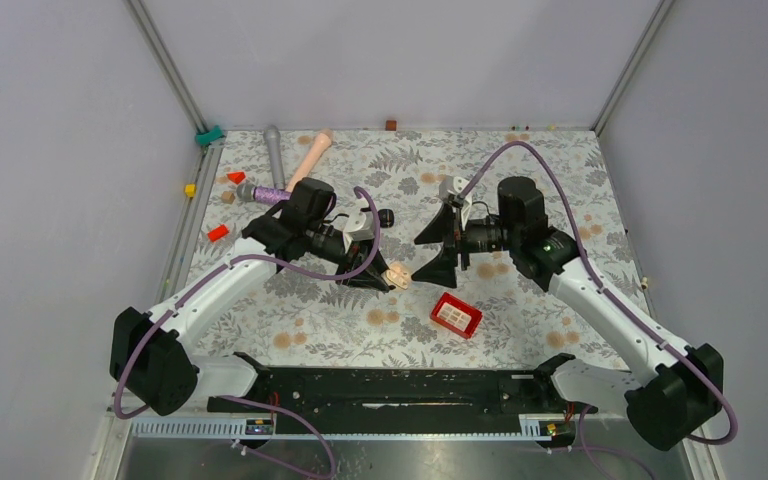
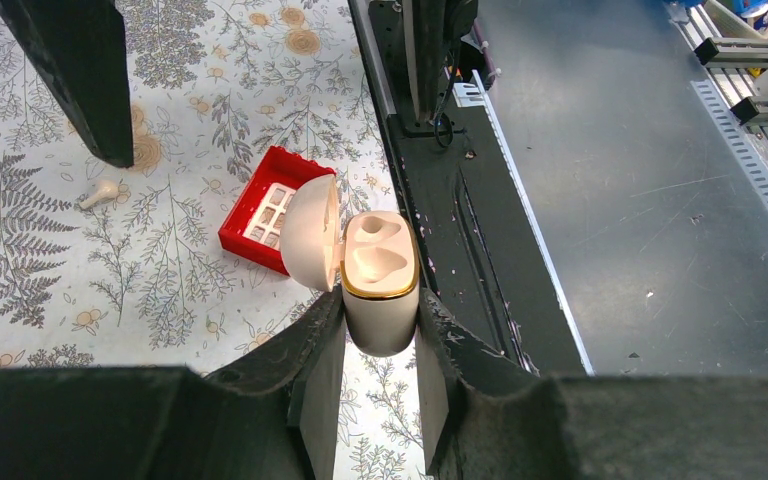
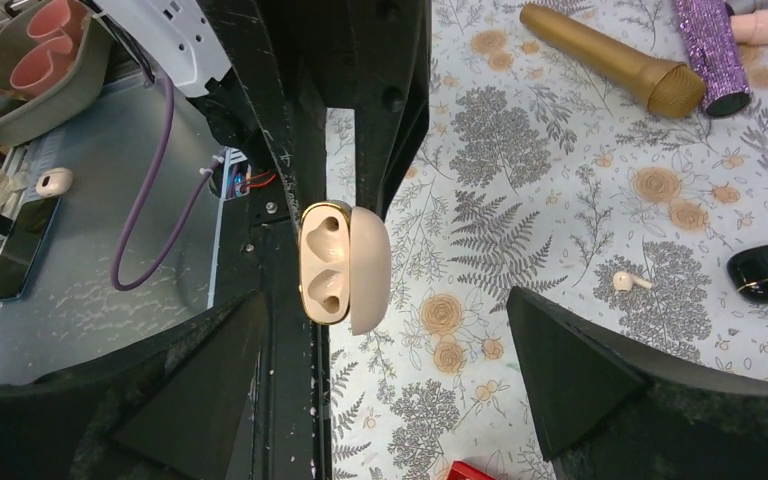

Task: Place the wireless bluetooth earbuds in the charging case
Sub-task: Open the charging case, then pick up the earbud from the center of the board, then place the earbud in the charging case.

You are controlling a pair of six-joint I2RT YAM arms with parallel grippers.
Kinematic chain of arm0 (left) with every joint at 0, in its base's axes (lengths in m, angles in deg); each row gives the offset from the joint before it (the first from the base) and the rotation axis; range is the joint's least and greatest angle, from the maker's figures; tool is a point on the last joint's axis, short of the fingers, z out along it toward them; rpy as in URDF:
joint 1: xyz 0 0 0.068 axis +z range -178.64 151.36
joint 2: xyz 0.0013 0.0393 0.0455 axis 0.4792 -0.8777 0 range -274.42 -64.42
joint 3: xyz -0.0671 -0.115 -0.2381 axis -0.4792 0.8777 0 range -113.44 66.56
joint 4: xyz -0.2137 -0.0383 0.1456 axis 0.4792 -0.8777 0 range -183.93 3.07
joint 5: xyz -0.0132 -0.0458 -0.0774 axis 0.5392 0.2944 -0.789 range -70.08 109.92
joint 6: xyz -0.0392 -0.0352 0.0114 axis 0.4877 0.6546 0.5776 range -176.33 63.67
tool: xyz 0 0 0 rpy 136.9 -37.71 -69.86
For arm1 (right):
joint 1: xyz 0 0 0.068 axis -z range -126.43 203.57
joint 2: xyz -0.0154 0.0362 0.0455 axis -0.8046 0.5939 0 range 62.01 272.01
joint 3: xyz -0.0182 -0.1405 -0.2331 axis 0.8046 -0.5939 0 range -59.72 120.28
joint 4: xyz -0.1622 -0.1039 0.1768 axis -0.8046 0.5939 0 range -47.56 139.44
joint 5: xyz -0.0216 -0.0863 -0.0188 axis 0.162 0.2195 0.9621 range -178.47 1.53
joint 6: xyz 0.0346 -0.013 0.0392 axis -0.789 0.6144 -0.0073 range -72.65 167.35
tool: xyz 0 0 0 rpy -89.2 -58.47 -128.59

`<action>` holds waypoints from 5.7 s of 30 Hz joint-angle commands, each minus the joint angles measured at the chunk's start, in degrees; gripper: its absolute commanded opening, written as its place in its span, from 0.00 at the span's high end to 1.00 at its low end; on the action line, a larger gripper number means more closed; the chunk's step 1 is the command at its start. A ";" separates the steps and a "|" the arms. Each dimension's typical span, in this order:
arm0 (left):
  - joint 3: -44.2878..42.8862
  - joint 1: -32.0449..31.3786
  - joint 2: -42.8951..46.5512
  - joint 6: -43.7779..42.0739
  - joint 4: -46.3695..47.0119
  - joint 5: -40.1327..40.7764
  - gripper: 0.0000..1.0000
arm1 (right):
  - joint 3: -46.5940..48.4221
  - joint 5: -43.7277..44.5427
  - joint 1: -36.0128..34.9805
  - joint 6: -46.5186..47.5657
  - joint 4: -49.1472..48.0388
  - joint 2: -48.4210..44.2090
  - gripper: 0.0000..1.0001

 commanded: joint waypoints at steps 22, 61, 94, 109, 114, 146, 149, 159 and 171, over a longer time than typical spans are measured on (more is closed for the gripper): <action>-6.60 5.19 0.87 -18.98 -19.51 5.73 1.00 | 3.58 38.55 7.68 39.68 23.10 7.59 0.01; -0.44 6.87 3.22 -17.84 -16.43 4.20 1.00 | -12.22 41.08 9.44 78.46 1.02 24.40 0.14; -0.13 7.64 3.40 -17.97 -16.49 3.47 1.00 | -9.31 36.90 8.40 82.31 7.61 27.17 0.34; -0.04 7.91 3.75 -17.98 -16.43 3.07 1.00 | -6.49 38.73 6.37 80.79 11.35 29.42 0.63; 0.05 8.00 3.69 -17.97 -16.47 2.91 1.00 | -6.93 39.77 6.10 80.25 10.12 29.29 0.65; -0.13 8.02 2.83 -17.83 -16.43 1.78 1.00 | 9.83 8.72 6.96 37.31 24.40 12.09 0.82; -0.24 7.99 2.61 -17.78 -16.43 1.75 1.00 | 11.99 1.76 7.12 29.50 24.23 10.76 0.83; -0.21 7.09 3.69 -9.99 -8.20 6.97 1.00 | 9.12 -7.43 7.16 -5.99 1.05 6.09 0.85; 0.10 3.44 5.20 5.53 11.72 18.84 1.00 | -1.13 -5.36 7.15 -36.18 -34.59 0.58 0.85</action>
